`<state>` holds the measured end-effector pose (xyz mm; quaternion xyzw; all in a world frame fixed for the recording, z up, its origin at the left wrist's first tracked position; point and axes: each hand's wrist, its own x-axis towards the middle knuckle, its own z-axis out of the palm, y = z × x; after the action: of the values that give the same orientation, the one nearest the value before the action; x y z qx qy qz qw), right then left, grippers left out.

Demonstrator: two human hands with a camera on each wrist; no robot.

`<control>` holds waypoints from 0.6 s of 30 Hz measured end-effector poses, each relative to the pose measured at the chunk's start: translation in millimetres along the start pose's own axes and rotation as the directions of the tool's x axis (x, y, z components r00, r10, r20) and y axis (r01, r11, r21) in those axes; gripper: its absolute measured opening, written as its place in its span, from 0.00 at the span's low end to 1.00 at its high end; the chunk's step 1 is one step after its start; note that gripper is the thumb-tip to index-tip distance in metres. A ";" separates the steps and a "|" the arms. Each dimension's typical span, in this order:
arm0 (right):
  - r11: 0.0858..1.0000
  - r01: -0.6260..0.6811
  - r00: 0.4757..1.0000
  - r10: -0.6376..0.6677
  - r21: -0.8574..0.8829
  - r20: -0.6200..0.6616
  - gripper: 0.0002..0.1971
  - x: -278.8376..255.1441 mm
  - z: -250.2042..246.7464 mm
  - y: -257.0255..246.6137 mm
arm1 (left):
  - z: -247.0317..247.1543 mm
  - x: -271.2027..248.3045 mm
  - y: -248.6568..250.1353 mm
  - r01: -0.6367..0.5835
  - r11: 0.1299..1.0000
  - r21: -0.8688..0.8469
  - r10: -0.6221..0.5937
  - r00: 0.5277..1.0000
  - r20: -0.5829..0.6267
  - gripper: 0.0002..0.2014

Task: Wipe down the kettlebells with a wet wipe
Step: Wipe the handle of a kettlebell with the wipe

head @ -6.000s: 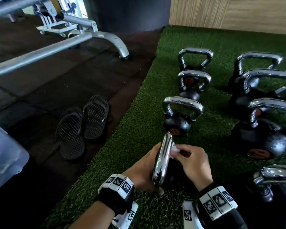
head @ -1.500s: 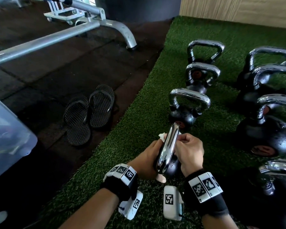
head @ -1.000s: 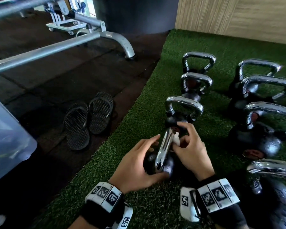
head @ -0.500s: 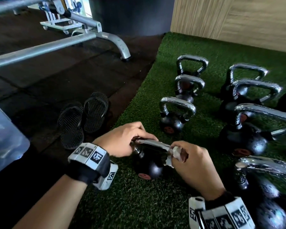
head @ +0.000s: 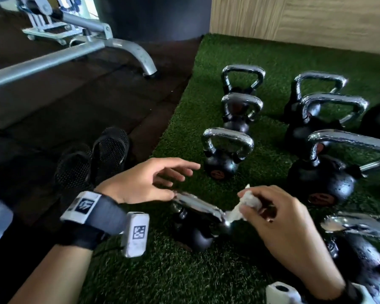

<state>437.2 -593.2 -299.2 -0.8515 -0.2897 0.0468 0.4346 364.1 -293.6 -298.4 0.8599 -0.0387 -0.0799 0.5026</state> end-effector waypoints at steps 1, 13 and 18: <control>1.000 -0.004 1.000 0.004 0.013 -0.018 0.12 6.1 -6.2 -1.0 | -8.8 4.0 -3.8 -0.008 0.998 -0.062 0.007 1.000 -0.008 0.35; 0.997 -0.038 0.996 0.043 0.060 -0.075 0.14 117.0 -45.9 -22.2 | -125.8 121.9 -4.3 0.408 0.865 0.290 -0.479 0.844 0.242 0.20; 0.995 -0.085 0.994 0.088 0.046 -0.066 0.12 153.0 -51.9 -22.5 | -157.3 158.1 21.6 0.427 0.774 0.467 -0.539 0.832 0.133 0.20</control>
<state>570.8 -538.3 -223.6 -0.8547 -0.2366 0.0425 0.4601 547.8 -192.5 -219.4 0.9093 0.1040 -0.3088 0.2589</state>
